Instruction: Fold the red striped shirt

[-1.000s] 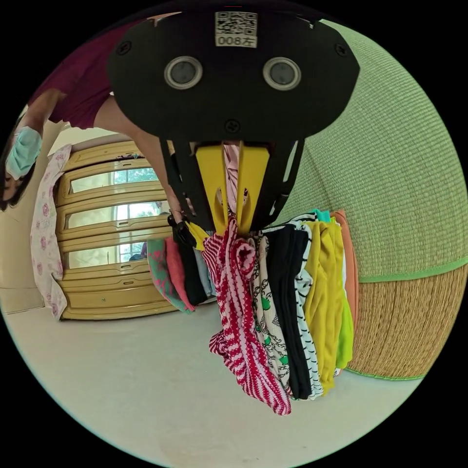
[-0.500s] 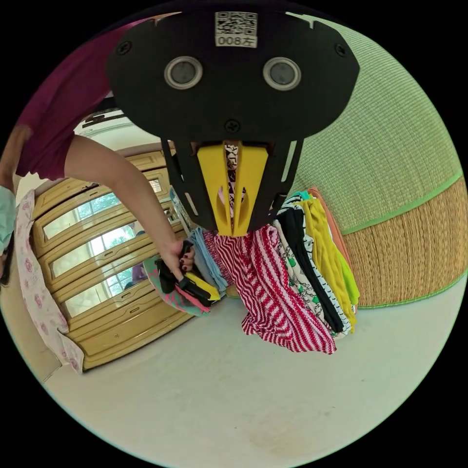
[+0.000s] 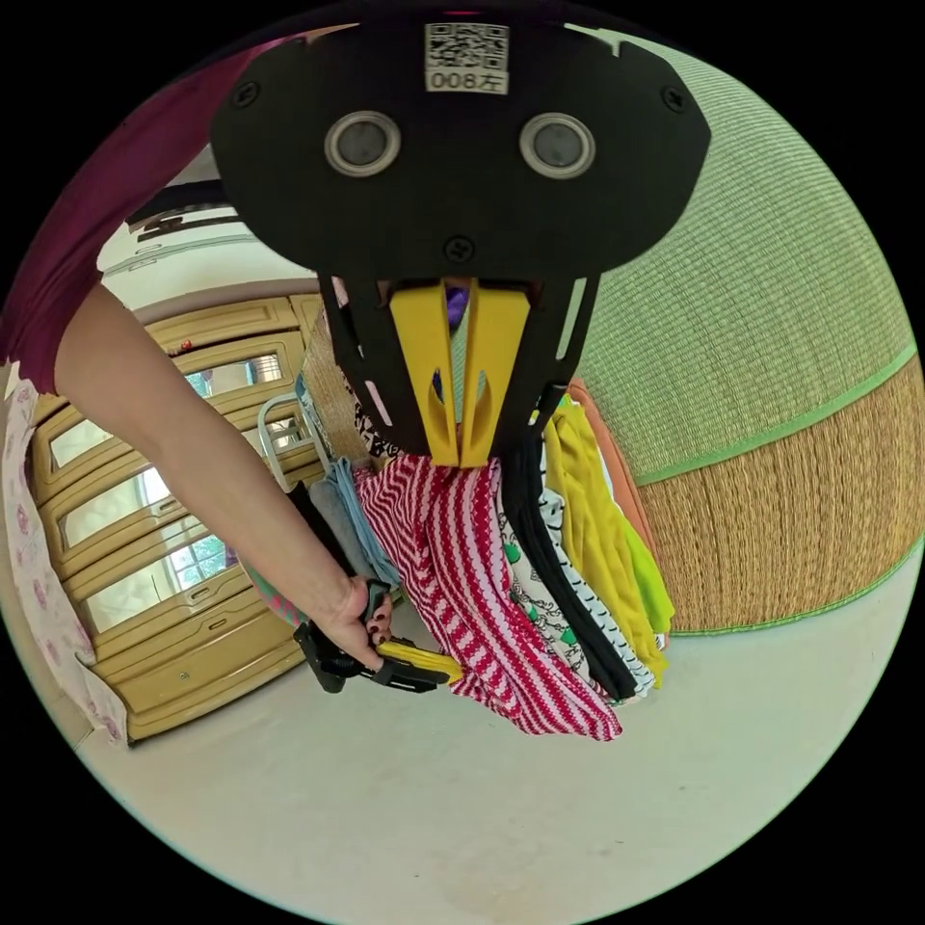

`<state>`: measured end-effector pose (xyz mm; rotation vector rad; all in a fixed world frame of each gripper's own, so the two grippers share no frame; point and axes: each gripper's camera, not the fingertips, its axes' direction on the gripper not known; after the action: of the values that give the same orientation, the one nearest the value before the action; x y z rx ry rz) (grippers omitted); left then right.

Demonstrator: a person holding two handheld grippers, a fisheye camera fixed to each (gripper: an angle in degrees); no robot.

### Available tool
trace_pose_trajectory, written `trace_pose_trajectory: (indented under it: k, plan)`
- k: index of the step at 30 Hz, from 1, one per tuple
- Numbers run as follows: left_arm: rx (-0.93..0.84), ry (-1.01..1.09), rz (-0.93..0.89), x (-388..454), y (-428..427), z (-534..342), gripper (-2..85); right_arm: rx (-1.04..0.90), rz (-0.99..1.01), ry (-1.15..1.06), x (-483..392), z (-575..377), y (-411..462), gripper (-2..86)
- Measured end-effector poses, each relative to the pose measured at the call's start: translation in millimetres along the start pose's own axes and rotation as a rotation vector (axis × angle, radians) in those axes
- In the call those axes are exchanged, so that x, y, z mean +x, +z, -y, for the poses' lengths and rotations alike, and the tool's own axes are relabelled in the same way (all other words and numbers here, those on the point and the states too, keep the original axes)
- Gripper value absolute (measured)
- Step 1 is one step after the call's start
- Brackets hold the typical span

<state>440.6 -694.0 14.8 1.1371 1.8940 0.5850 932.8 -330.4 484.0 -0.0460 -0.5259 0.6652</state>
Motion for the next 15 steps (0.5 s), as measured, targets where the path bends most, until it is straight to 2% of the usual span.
trace_pose_trajectory:
  k: [5, 7, 10, 12, 15]
  plan:
    - [0.073, -0.036, -0.022, -20, -25, -30, 0.0, 0.102, 0.040, -0.128, -24, -51, -42, 0.0]
    - [0.062, -0.060, -0.004, -29, -27, -37, 0.0, 0.058, 0.094, -0.228, -47, -74, -35, 0.0]
    - [0.043, -0.067, 0.018, -40, -26, -47, 0.0, -0.092, 0.046, -0.367, -92, -102, 12, 0.0]
    - [0.029, -0.064, 0.028, -42, -27, -52, 0.0, -0.221, -0.082, -0.422, -117, -115, 65, 0.0]
    - [-0.006, -0.071, 0.102, -46, -28, -63, 0.1, -0.274, -0.193, -0.445, -129, -131, 106, 0.0]
